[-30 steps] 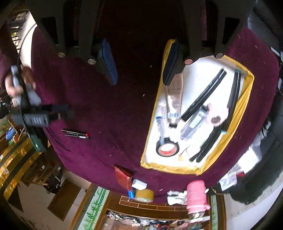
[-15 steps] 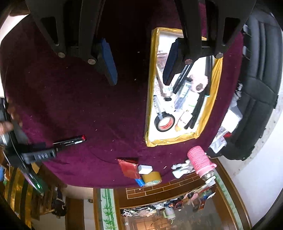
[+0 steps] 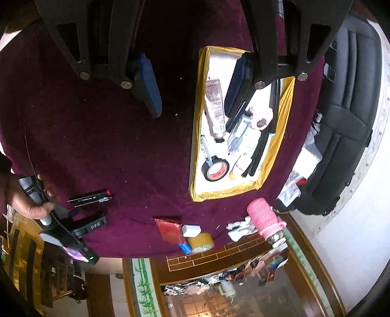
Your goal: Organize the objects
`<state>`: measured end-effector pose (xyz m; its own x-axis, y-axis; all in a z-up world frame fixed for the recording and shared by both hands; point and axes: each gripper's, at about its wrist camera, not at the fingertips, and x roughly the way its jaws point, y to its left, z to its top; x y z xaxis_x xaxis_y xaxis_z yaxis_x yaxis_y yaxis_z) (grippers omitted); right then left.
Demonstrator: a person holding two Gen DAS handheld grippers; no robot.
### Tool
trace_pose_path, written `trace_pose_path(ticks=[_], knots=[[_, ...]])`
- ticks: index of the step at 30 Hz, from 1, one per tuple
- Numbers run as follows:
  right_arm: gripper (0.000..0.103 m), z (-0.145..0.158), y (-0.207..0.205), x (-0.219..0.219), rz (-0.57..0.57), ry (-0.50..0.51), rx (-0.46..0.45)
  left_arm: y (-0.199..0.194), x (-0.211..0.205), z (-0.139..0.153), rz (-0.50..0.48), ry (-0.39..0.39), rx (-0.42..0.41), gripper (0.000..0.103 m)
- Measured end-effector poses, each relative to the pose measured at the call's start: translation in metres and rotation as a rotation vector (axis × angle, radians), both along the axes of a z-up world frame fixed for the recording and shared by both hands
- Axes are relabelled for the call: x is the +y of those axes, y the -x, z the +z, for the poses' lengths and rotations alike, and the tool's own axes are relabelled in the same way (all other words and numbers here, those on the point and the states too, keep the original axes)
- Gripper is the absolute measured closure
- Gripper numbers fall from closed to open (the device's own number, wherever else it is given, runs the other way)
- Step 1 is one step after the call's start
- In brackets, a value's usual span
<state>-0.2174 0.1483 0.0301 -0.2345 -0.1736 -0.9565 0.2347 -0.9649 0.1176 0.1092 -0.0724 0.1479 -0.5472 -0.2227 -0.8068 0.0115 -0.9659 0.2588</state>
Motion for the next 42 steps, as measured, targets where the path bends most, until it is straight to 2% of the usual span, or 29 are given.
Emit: trace_pose_path(ticks=[3, 7, 10, 13, 16, 20, 22, 24, 25, 27, 29, 33, 35, 36, 37, 38, 39, 40, 42], knots=[[0.000, -0.002, -0.010, -0.010, 0.071, -0.053, 0.003, 0.006, 0.002, -0.002, -0.004, -0.009, -0.008, 0.056], [0.000, 0.000, -0.026, -0.017, 0.152, -0.066, 0.007, 0.013, 0.007, -0.003, -0.011, -0.020, -0.019, 0.056], [0.000, -0.005, -0.040, -0.020, 0.195, 0.022, -0.081, 0.018, 0.012, -0.004, -0.020, -0.031, -0.027, 0.056], [0.000, -0.005, -0.060, -0.026, 0.249, 0.000, -0.063, 0.022, 0.019, -0.006, -0.034, -0.032, -0.033, 0.056], [0.000, -0.003, -0.082, -0.030, 0.304, 0.041, -0.094, 0.024, 0.024, -0.010, -0.043, -0.034, -0.041, 0.056], [0.000, 0.002, -0.109, -0.030, 0.399, 0.170, -0.200, 0.029, 0.025, -0.015, -0.043, -0.069, -0.062, 0.056], [0.000, 0.012, -0.105, -0.011, 0.349, 0.227, -0.177, 0.031, 0.022, -0.017, -0.037, -0.105, -0.071, 0.056], [0.000, 0.026, -0.087, 0.023, 0.223, 0.243, -0.105, 0.033, 0.018, -0.018, -0.022, -0.141, -0.081, 0.056], [0.000, 0.031, -0.077, 0.041, 0.156, 0.229, -0.068, 0.033, 0.016, -0.020, -0.014, -0.156, -0.086, 0.056], [0.000, 0.037, -0.067, 0.055, 0.100, 0.190, -0.026, 0.034, 0.012, -0.024, 0.003, -0.197, -0.099, 0.056], [0.000, 0.038, -0.071, 0.046, 0.141, 0.162, -0.021, 0.034, 0.008, -0.028, 0.018, -0.230, -0.111, 0.056], [0.000, 0.025, -0.112, -0.005, 0.309, -0.005, 0.043, 0.038, 0.000, -0.032, 0.037, -0.293, -0.126, 0.056], [0.001, 0.013, -0.130, -0.030, 0.349, -0.099, 0.081, 0.041, -0.003, -0.031, 0.035, -0.312, -0.122, 0.056], [0.011, 0.007, -0.135, -0.038, 0.364, -0.147, 0.107, 0.044, -0.004, -0.029, 0.029, -0.317, -0.117, 0.056], [0.036, 0.003, -0.138, -0.041, 0.370, -0.183, 0.117, 0.047, -0.005, -0.028, 0.019, -0.323, -0.113, 0.056], [0.039, 0.004, -0.142, -0.041, 0.356, -0.162, 0.133, 0.051, -0.005, -0.026, 0.006, -0.329, -0.109, 0.056], [0.074, 0.005, -0.141, -0.037, 0.320, -0.151, 0.128, 0.057, -0.003, -0.024, -0.015, -0.336, -0.106, 0.056], [0.091, 0.006, -0.138, -0.031, 0.286, -0.112, 0.099, 0.062, -0.001, -0.023, -0.036, -0.343, -0.105, 0.056], [0.091, 0.007, -0.133, -0.018, 0.211, -0.100, 0.085, 0.073, 0.008, -0.021, -0.090, -0.356, -0.105, 0.056]])
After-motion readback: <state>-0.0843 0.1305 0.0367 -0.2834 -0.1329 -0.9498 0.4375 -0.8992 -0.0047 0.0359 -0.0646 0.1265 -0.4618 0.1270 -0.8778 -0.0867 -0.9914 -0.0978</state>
